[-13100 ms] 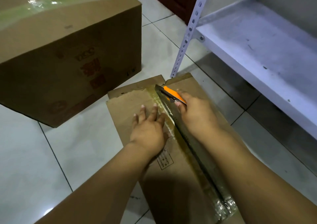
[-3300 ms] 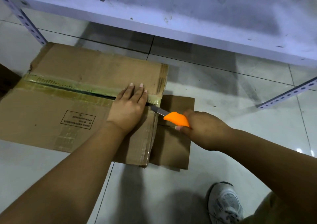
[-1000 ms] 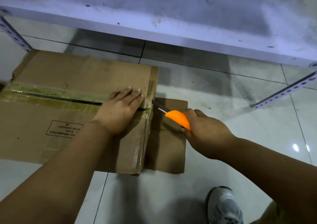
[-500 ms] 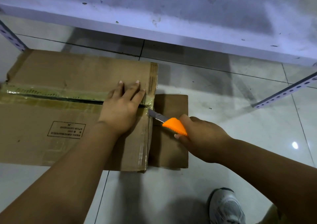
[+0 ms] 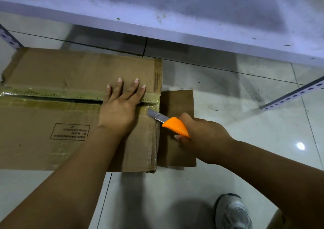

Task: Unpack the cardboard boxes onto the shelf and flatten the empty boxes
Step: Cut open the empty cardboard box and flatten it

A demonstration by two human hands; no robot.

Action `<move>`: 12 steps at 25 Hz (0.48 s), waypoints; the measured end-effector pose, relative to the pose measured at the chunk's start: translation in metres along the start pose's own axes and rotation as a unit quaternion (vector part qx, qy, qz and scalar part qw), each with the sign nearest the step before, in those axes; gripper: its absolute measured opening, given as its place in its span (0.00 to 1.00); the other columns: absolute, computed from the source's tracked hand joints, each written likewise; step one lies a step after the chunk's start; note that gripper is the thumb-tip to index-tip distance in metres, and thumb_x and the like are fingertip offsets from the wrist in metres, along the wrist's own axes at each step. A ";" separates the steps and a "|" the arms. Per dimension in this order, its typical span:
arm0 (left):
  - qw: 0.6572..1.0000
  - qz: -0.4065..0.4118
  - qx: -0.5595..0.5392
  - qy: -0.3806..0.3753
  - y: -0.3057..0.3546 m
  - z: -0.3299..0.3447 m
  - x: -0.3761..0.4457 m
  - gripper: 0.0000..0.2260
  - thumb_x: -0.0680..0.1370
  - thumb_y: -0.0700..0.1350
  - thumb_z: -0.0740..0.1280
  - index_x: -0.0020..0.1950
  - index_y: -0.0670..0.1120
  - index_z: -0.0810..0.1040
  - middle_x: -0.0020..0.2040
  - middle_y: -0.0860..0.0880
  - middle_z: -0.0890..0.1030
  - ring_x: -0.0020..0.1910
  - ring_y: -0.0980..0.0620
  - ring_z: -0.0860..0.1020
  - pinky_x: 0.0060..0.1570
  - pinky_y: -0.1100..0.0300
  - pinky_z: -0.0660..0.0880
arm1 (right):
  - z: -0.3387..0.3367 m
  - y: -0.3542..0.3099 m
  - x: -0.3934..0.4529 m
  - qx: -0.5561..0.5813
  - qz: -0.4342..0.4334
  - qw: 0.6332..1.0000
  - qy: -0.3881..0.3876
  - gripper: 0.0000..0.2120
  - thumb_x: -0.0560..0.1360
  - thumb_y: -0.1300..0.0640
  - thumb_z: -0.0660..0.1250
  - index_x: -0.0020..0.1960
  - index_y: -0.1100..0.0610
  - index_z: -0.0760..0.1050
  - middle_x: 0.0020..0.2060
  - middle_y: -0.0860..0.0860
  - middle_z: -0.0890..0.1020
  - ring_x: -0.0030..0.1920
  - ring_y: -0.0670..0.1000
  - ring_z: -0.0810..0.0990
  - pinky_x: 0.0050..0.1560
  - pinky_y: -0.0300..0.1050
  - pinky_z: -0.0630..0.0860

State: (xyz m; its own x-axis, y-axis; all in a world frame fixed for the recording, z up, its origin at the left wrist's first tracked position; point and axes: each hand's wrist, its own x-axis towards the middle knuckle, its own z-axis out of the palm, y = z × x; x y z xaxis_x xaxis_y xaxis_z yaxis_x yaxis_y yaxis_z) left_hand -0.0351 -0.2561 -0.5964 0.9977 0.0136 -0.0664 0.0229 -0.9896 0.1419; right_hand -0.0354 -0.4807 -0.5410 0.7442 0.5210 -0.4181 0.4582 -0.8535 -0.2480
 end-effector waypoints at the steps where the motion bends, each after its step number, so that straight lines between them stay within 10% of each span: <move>1: 1.000 0.004 0.000 0.010 0.000 0.001 0.000 0.25 0.80 0.46 0.48 0.78 0.55 0.50 0.78 0.53 0.50 0.77 0.41 0.44 0.74 0.45 0.40 | 0.000 -0.001 0.003 0.003 0.005 1.000 0.001 0.18 0.80 0.43 0.58 0.65 0.49 0.60 0.52 0.50 0.78 0.44 0.51 0.74 0.42 0.45 0.70; 12: 0.998 0.031 0.016 0.049 0.000 0.005 -0.002 0.28 0.76 0.47 0.44 0.76 0.46 0.62 0.75 0.44 0.63 0.73 0.30 0.57 0.71 0.36 0.51 | 0.008 0.001 0.011 -0.003 0.036 0.999 0.011 0.19 0.81 0.44 0.56 0.67 0.52 0.58 0.55 0.52 0.78 0.50 0.54 0.78 0.46 0.47 0.74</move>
State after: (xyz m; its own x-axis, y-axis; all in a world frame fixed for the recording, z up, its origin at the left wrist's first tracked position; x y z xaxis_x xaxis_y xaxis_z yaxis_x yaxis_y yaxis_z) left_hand -0.0379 -0.2572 -0.6016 0.9987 -0.0346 0.0386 -0.0387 -0.9930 0.1112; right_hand -0.0309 -0.4760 -0.5527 0.7857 0.4578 -0.4160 0.4054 -0.8891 -0.2128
